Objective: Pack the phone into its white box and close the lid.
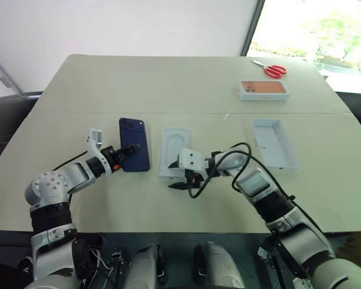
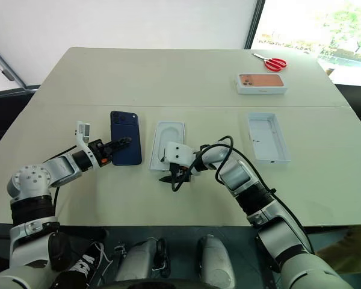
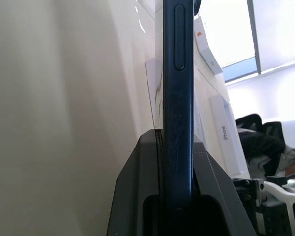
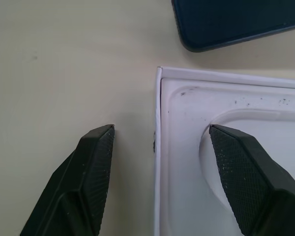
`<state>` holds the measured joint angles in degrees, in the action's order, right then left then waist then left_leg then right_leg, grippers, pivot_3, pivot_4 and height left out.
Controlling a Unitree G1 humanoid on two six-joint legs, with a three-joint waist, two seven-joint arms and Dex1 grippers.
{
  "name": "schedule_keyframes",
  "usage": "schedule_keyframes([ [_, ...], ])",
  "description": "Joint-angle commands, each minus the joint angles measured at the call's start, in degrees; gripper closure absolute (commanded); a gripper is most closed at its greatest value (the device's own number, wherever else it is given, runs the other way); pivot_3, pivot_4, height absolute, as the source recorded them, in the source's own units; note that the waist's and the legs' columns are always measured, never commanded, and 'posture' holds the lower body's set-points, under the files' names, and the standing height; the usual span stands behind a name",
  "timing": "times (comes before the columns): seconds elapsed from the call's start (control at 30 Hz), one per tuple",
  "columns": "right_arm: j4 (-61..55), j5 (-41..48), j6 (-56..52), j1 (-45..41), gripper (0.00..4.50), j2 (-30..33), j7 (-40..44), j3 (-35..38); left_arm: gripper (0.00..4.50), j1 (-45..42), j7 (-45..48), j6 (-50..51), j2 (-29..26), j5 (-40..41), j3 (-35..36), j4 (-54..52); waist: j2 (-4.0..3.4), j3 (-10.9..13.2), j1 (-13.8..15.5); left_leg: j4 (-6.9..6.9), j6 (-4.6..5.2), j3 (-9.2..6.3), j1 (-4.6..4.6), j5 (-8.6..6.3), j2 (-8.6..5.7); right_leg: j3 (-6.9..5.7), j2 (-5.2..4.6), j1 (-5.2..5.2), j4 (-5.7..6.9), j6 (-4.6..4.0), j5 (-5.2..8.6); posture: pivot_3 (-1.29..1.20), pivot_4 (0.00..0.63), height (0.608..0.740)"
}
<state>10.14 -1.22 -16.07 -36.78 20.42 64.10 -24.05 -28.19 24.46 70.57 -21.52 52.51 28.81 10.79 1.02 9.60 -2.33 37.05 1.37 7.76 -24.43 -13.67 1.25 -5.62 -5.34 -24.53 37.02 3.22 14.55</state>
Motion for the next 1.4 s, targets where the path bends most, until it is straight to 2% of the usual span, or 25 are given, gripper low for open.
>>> schedule_keyframes([
  [0.03, -2.97, 3.49, -1.77, -2.80, 1.26, 0.39, 0.16, 3.91, 4.50, -2.85, -0.50, 0.20, 0.62, 2.65, 0.58, -1.92, 0.03, 0.02, 0.09, 0.00, 0.00, 0.00, -0.01, 0.00, 0.00, 0.00, -0.01, -0.01, 0.00, 0.00, 0.00, 0.00, 0.150, 0.740],
  [0.2, -1.96, 6.46, -2.38, -4.54, 1.26, 0.37, -1.17, 7.78, 4.50, -6.00, -2.72, 2.67, 1.95, 5.30, 1.49, -2.46, 0.05, 0.04, 0.20, 0.00, 0.01, 0.00, -0.02, -0.01, -0.01, 0.00, -0.02, -0.01, -0.01, 0.00, 0.00, 0.00, 0.150, 0.740],
  [0.33, 0.79, 13.14, -6.94, -6.70, 1.26, 0.27, -3.60, 16.34, 4.50, -10.47, -6.57, 6.45, 4.91, 9.24, 2.54, -1.08, 0.07, 0.07, 0.45, 0.01, 0.02, 0.00, -0.05, -0.01, -0.02, 0.00, -0.02, -0.03, 0.00, 0.01, -0.01, 0.00, 0.150, 0.740],
  [0.43, 1.64, 16.27, -8.34, -6.68, 1.26, 1.91, -3.38, 20.06, 4.50, -11.29, -7.79, 7.05, 7.41, 8.49, 0.64, -0.38, 0.07, 0.08, 1.07, 0.04, 0.04, 0.00, -0.04, -0.02, -0.07, 0.00, -0.05, 0.00, 0.00, 0.01, -0.01, 0.00, 0.150, 0.740],
  [0.57, 0.24, 15.22, -5.69, -3.02, 1.26, 6.77, -1.27, 19.79, 4.50, -11.07, -8.27, 6.46, 10.25, 5.64, -3.80, 1.32, 0.08, 0.08, 1.56, 0.02, 0.08, 0.01, -0.04, -0.04, -0.08, -0.02, -0.03, 0.00, -0.01, 0.02, -0.01, 0.00, 0.150, 0.740],
  [0.7, -0.39, 14.36, -4.82, -1.07, 1.26, 9.83, -1.49, 19.45, 4.50, -10.79, -7.80, 6.18, 10.72, 3.98, -5.64, 3.71, 0.09, 0.12, 1.35, 0.07, 0.10, 0.04, -0.06, -0.03, -0.08, -0.02, -0.03, 0.00, -0.01, 0.02, -0.01, 0.00, 0.150, 0.740],
  [0.93, -1.59, 14.03, -4.41, 0.49, 1.26, 10.33, -3.37, 19.00, 4.50, -12.63, -7.49, 3.20, 11.51, 0.72, -7.77, 8.48, 0.10, 0.13, 1.57, 0.10, 0.23, 0.05, -0.05, 0.06, -0.02, -0.02, 0.04, 0.00, 0.01, 0.02, 0.00, 0.00, 0.150, 0.740],
  [1.0, -1.52, 13.82, -4.25, 0.44, 1.22, 10.08, -3.88, 18.74, 3.51, -13.43, -7.43, 2.77, 11.50, 0.08, -7.71, 9.72, 0.11, 0.14, 1.60, 0.12, 0.24, 0.05, -0.06, 0.06, -0.04, -0.02, 0.03, 0.01, 0.01, 0.02, -0.01, 0.00, 0.150, 0.740],
  [1.03, -1.32, 13.59, -3.95, 0.34, 1.22, 10.02, -4.13, 18.55, 3.23, -13.75, -7.17, 2.69, 11.42, -0.27, -7.97, 10.01, 0.12, 0.14, 1.67, 0.13, 0.24, 0.05, -0.06, 0.06, -0.04, -0.02, 0.03, 0.01, 0.01, 0.03, -0.01, 0.00, 0.150, 0.740],
  [1.23, -1.06, 13.68, -3.79, -0.05, 1.22, 9.46, -4.68, 17.94, 0.23, -14.75, -6.65, 6.35, 9.74, -1.66, -9.65, 9.85, 0.11, 0.13, 1.56, 0.13, 0.23, 0.04, -0.03, 0.06, -0.03, -0.02, 0.03, 0.04, 0.01, 0.03, -0.01, 0.00, 0.150, 0.740],
  [1.4, -0.12, 12.98, -2.66, -0.41, 1.22, 8.57, -5.20, 17.11, 0.23, -15.01, -4.88, 6.47, 7.56, -3.45, -11.91, 8.71, 0.10, 0.13, 1.25, 0.12, 0.23, 0.04, 0.01, 0.07, 0.02, -0.02, 0.10, 0.06, 0.03, 0.03, 0.00, 0.00, 0.150, 0.740],
])
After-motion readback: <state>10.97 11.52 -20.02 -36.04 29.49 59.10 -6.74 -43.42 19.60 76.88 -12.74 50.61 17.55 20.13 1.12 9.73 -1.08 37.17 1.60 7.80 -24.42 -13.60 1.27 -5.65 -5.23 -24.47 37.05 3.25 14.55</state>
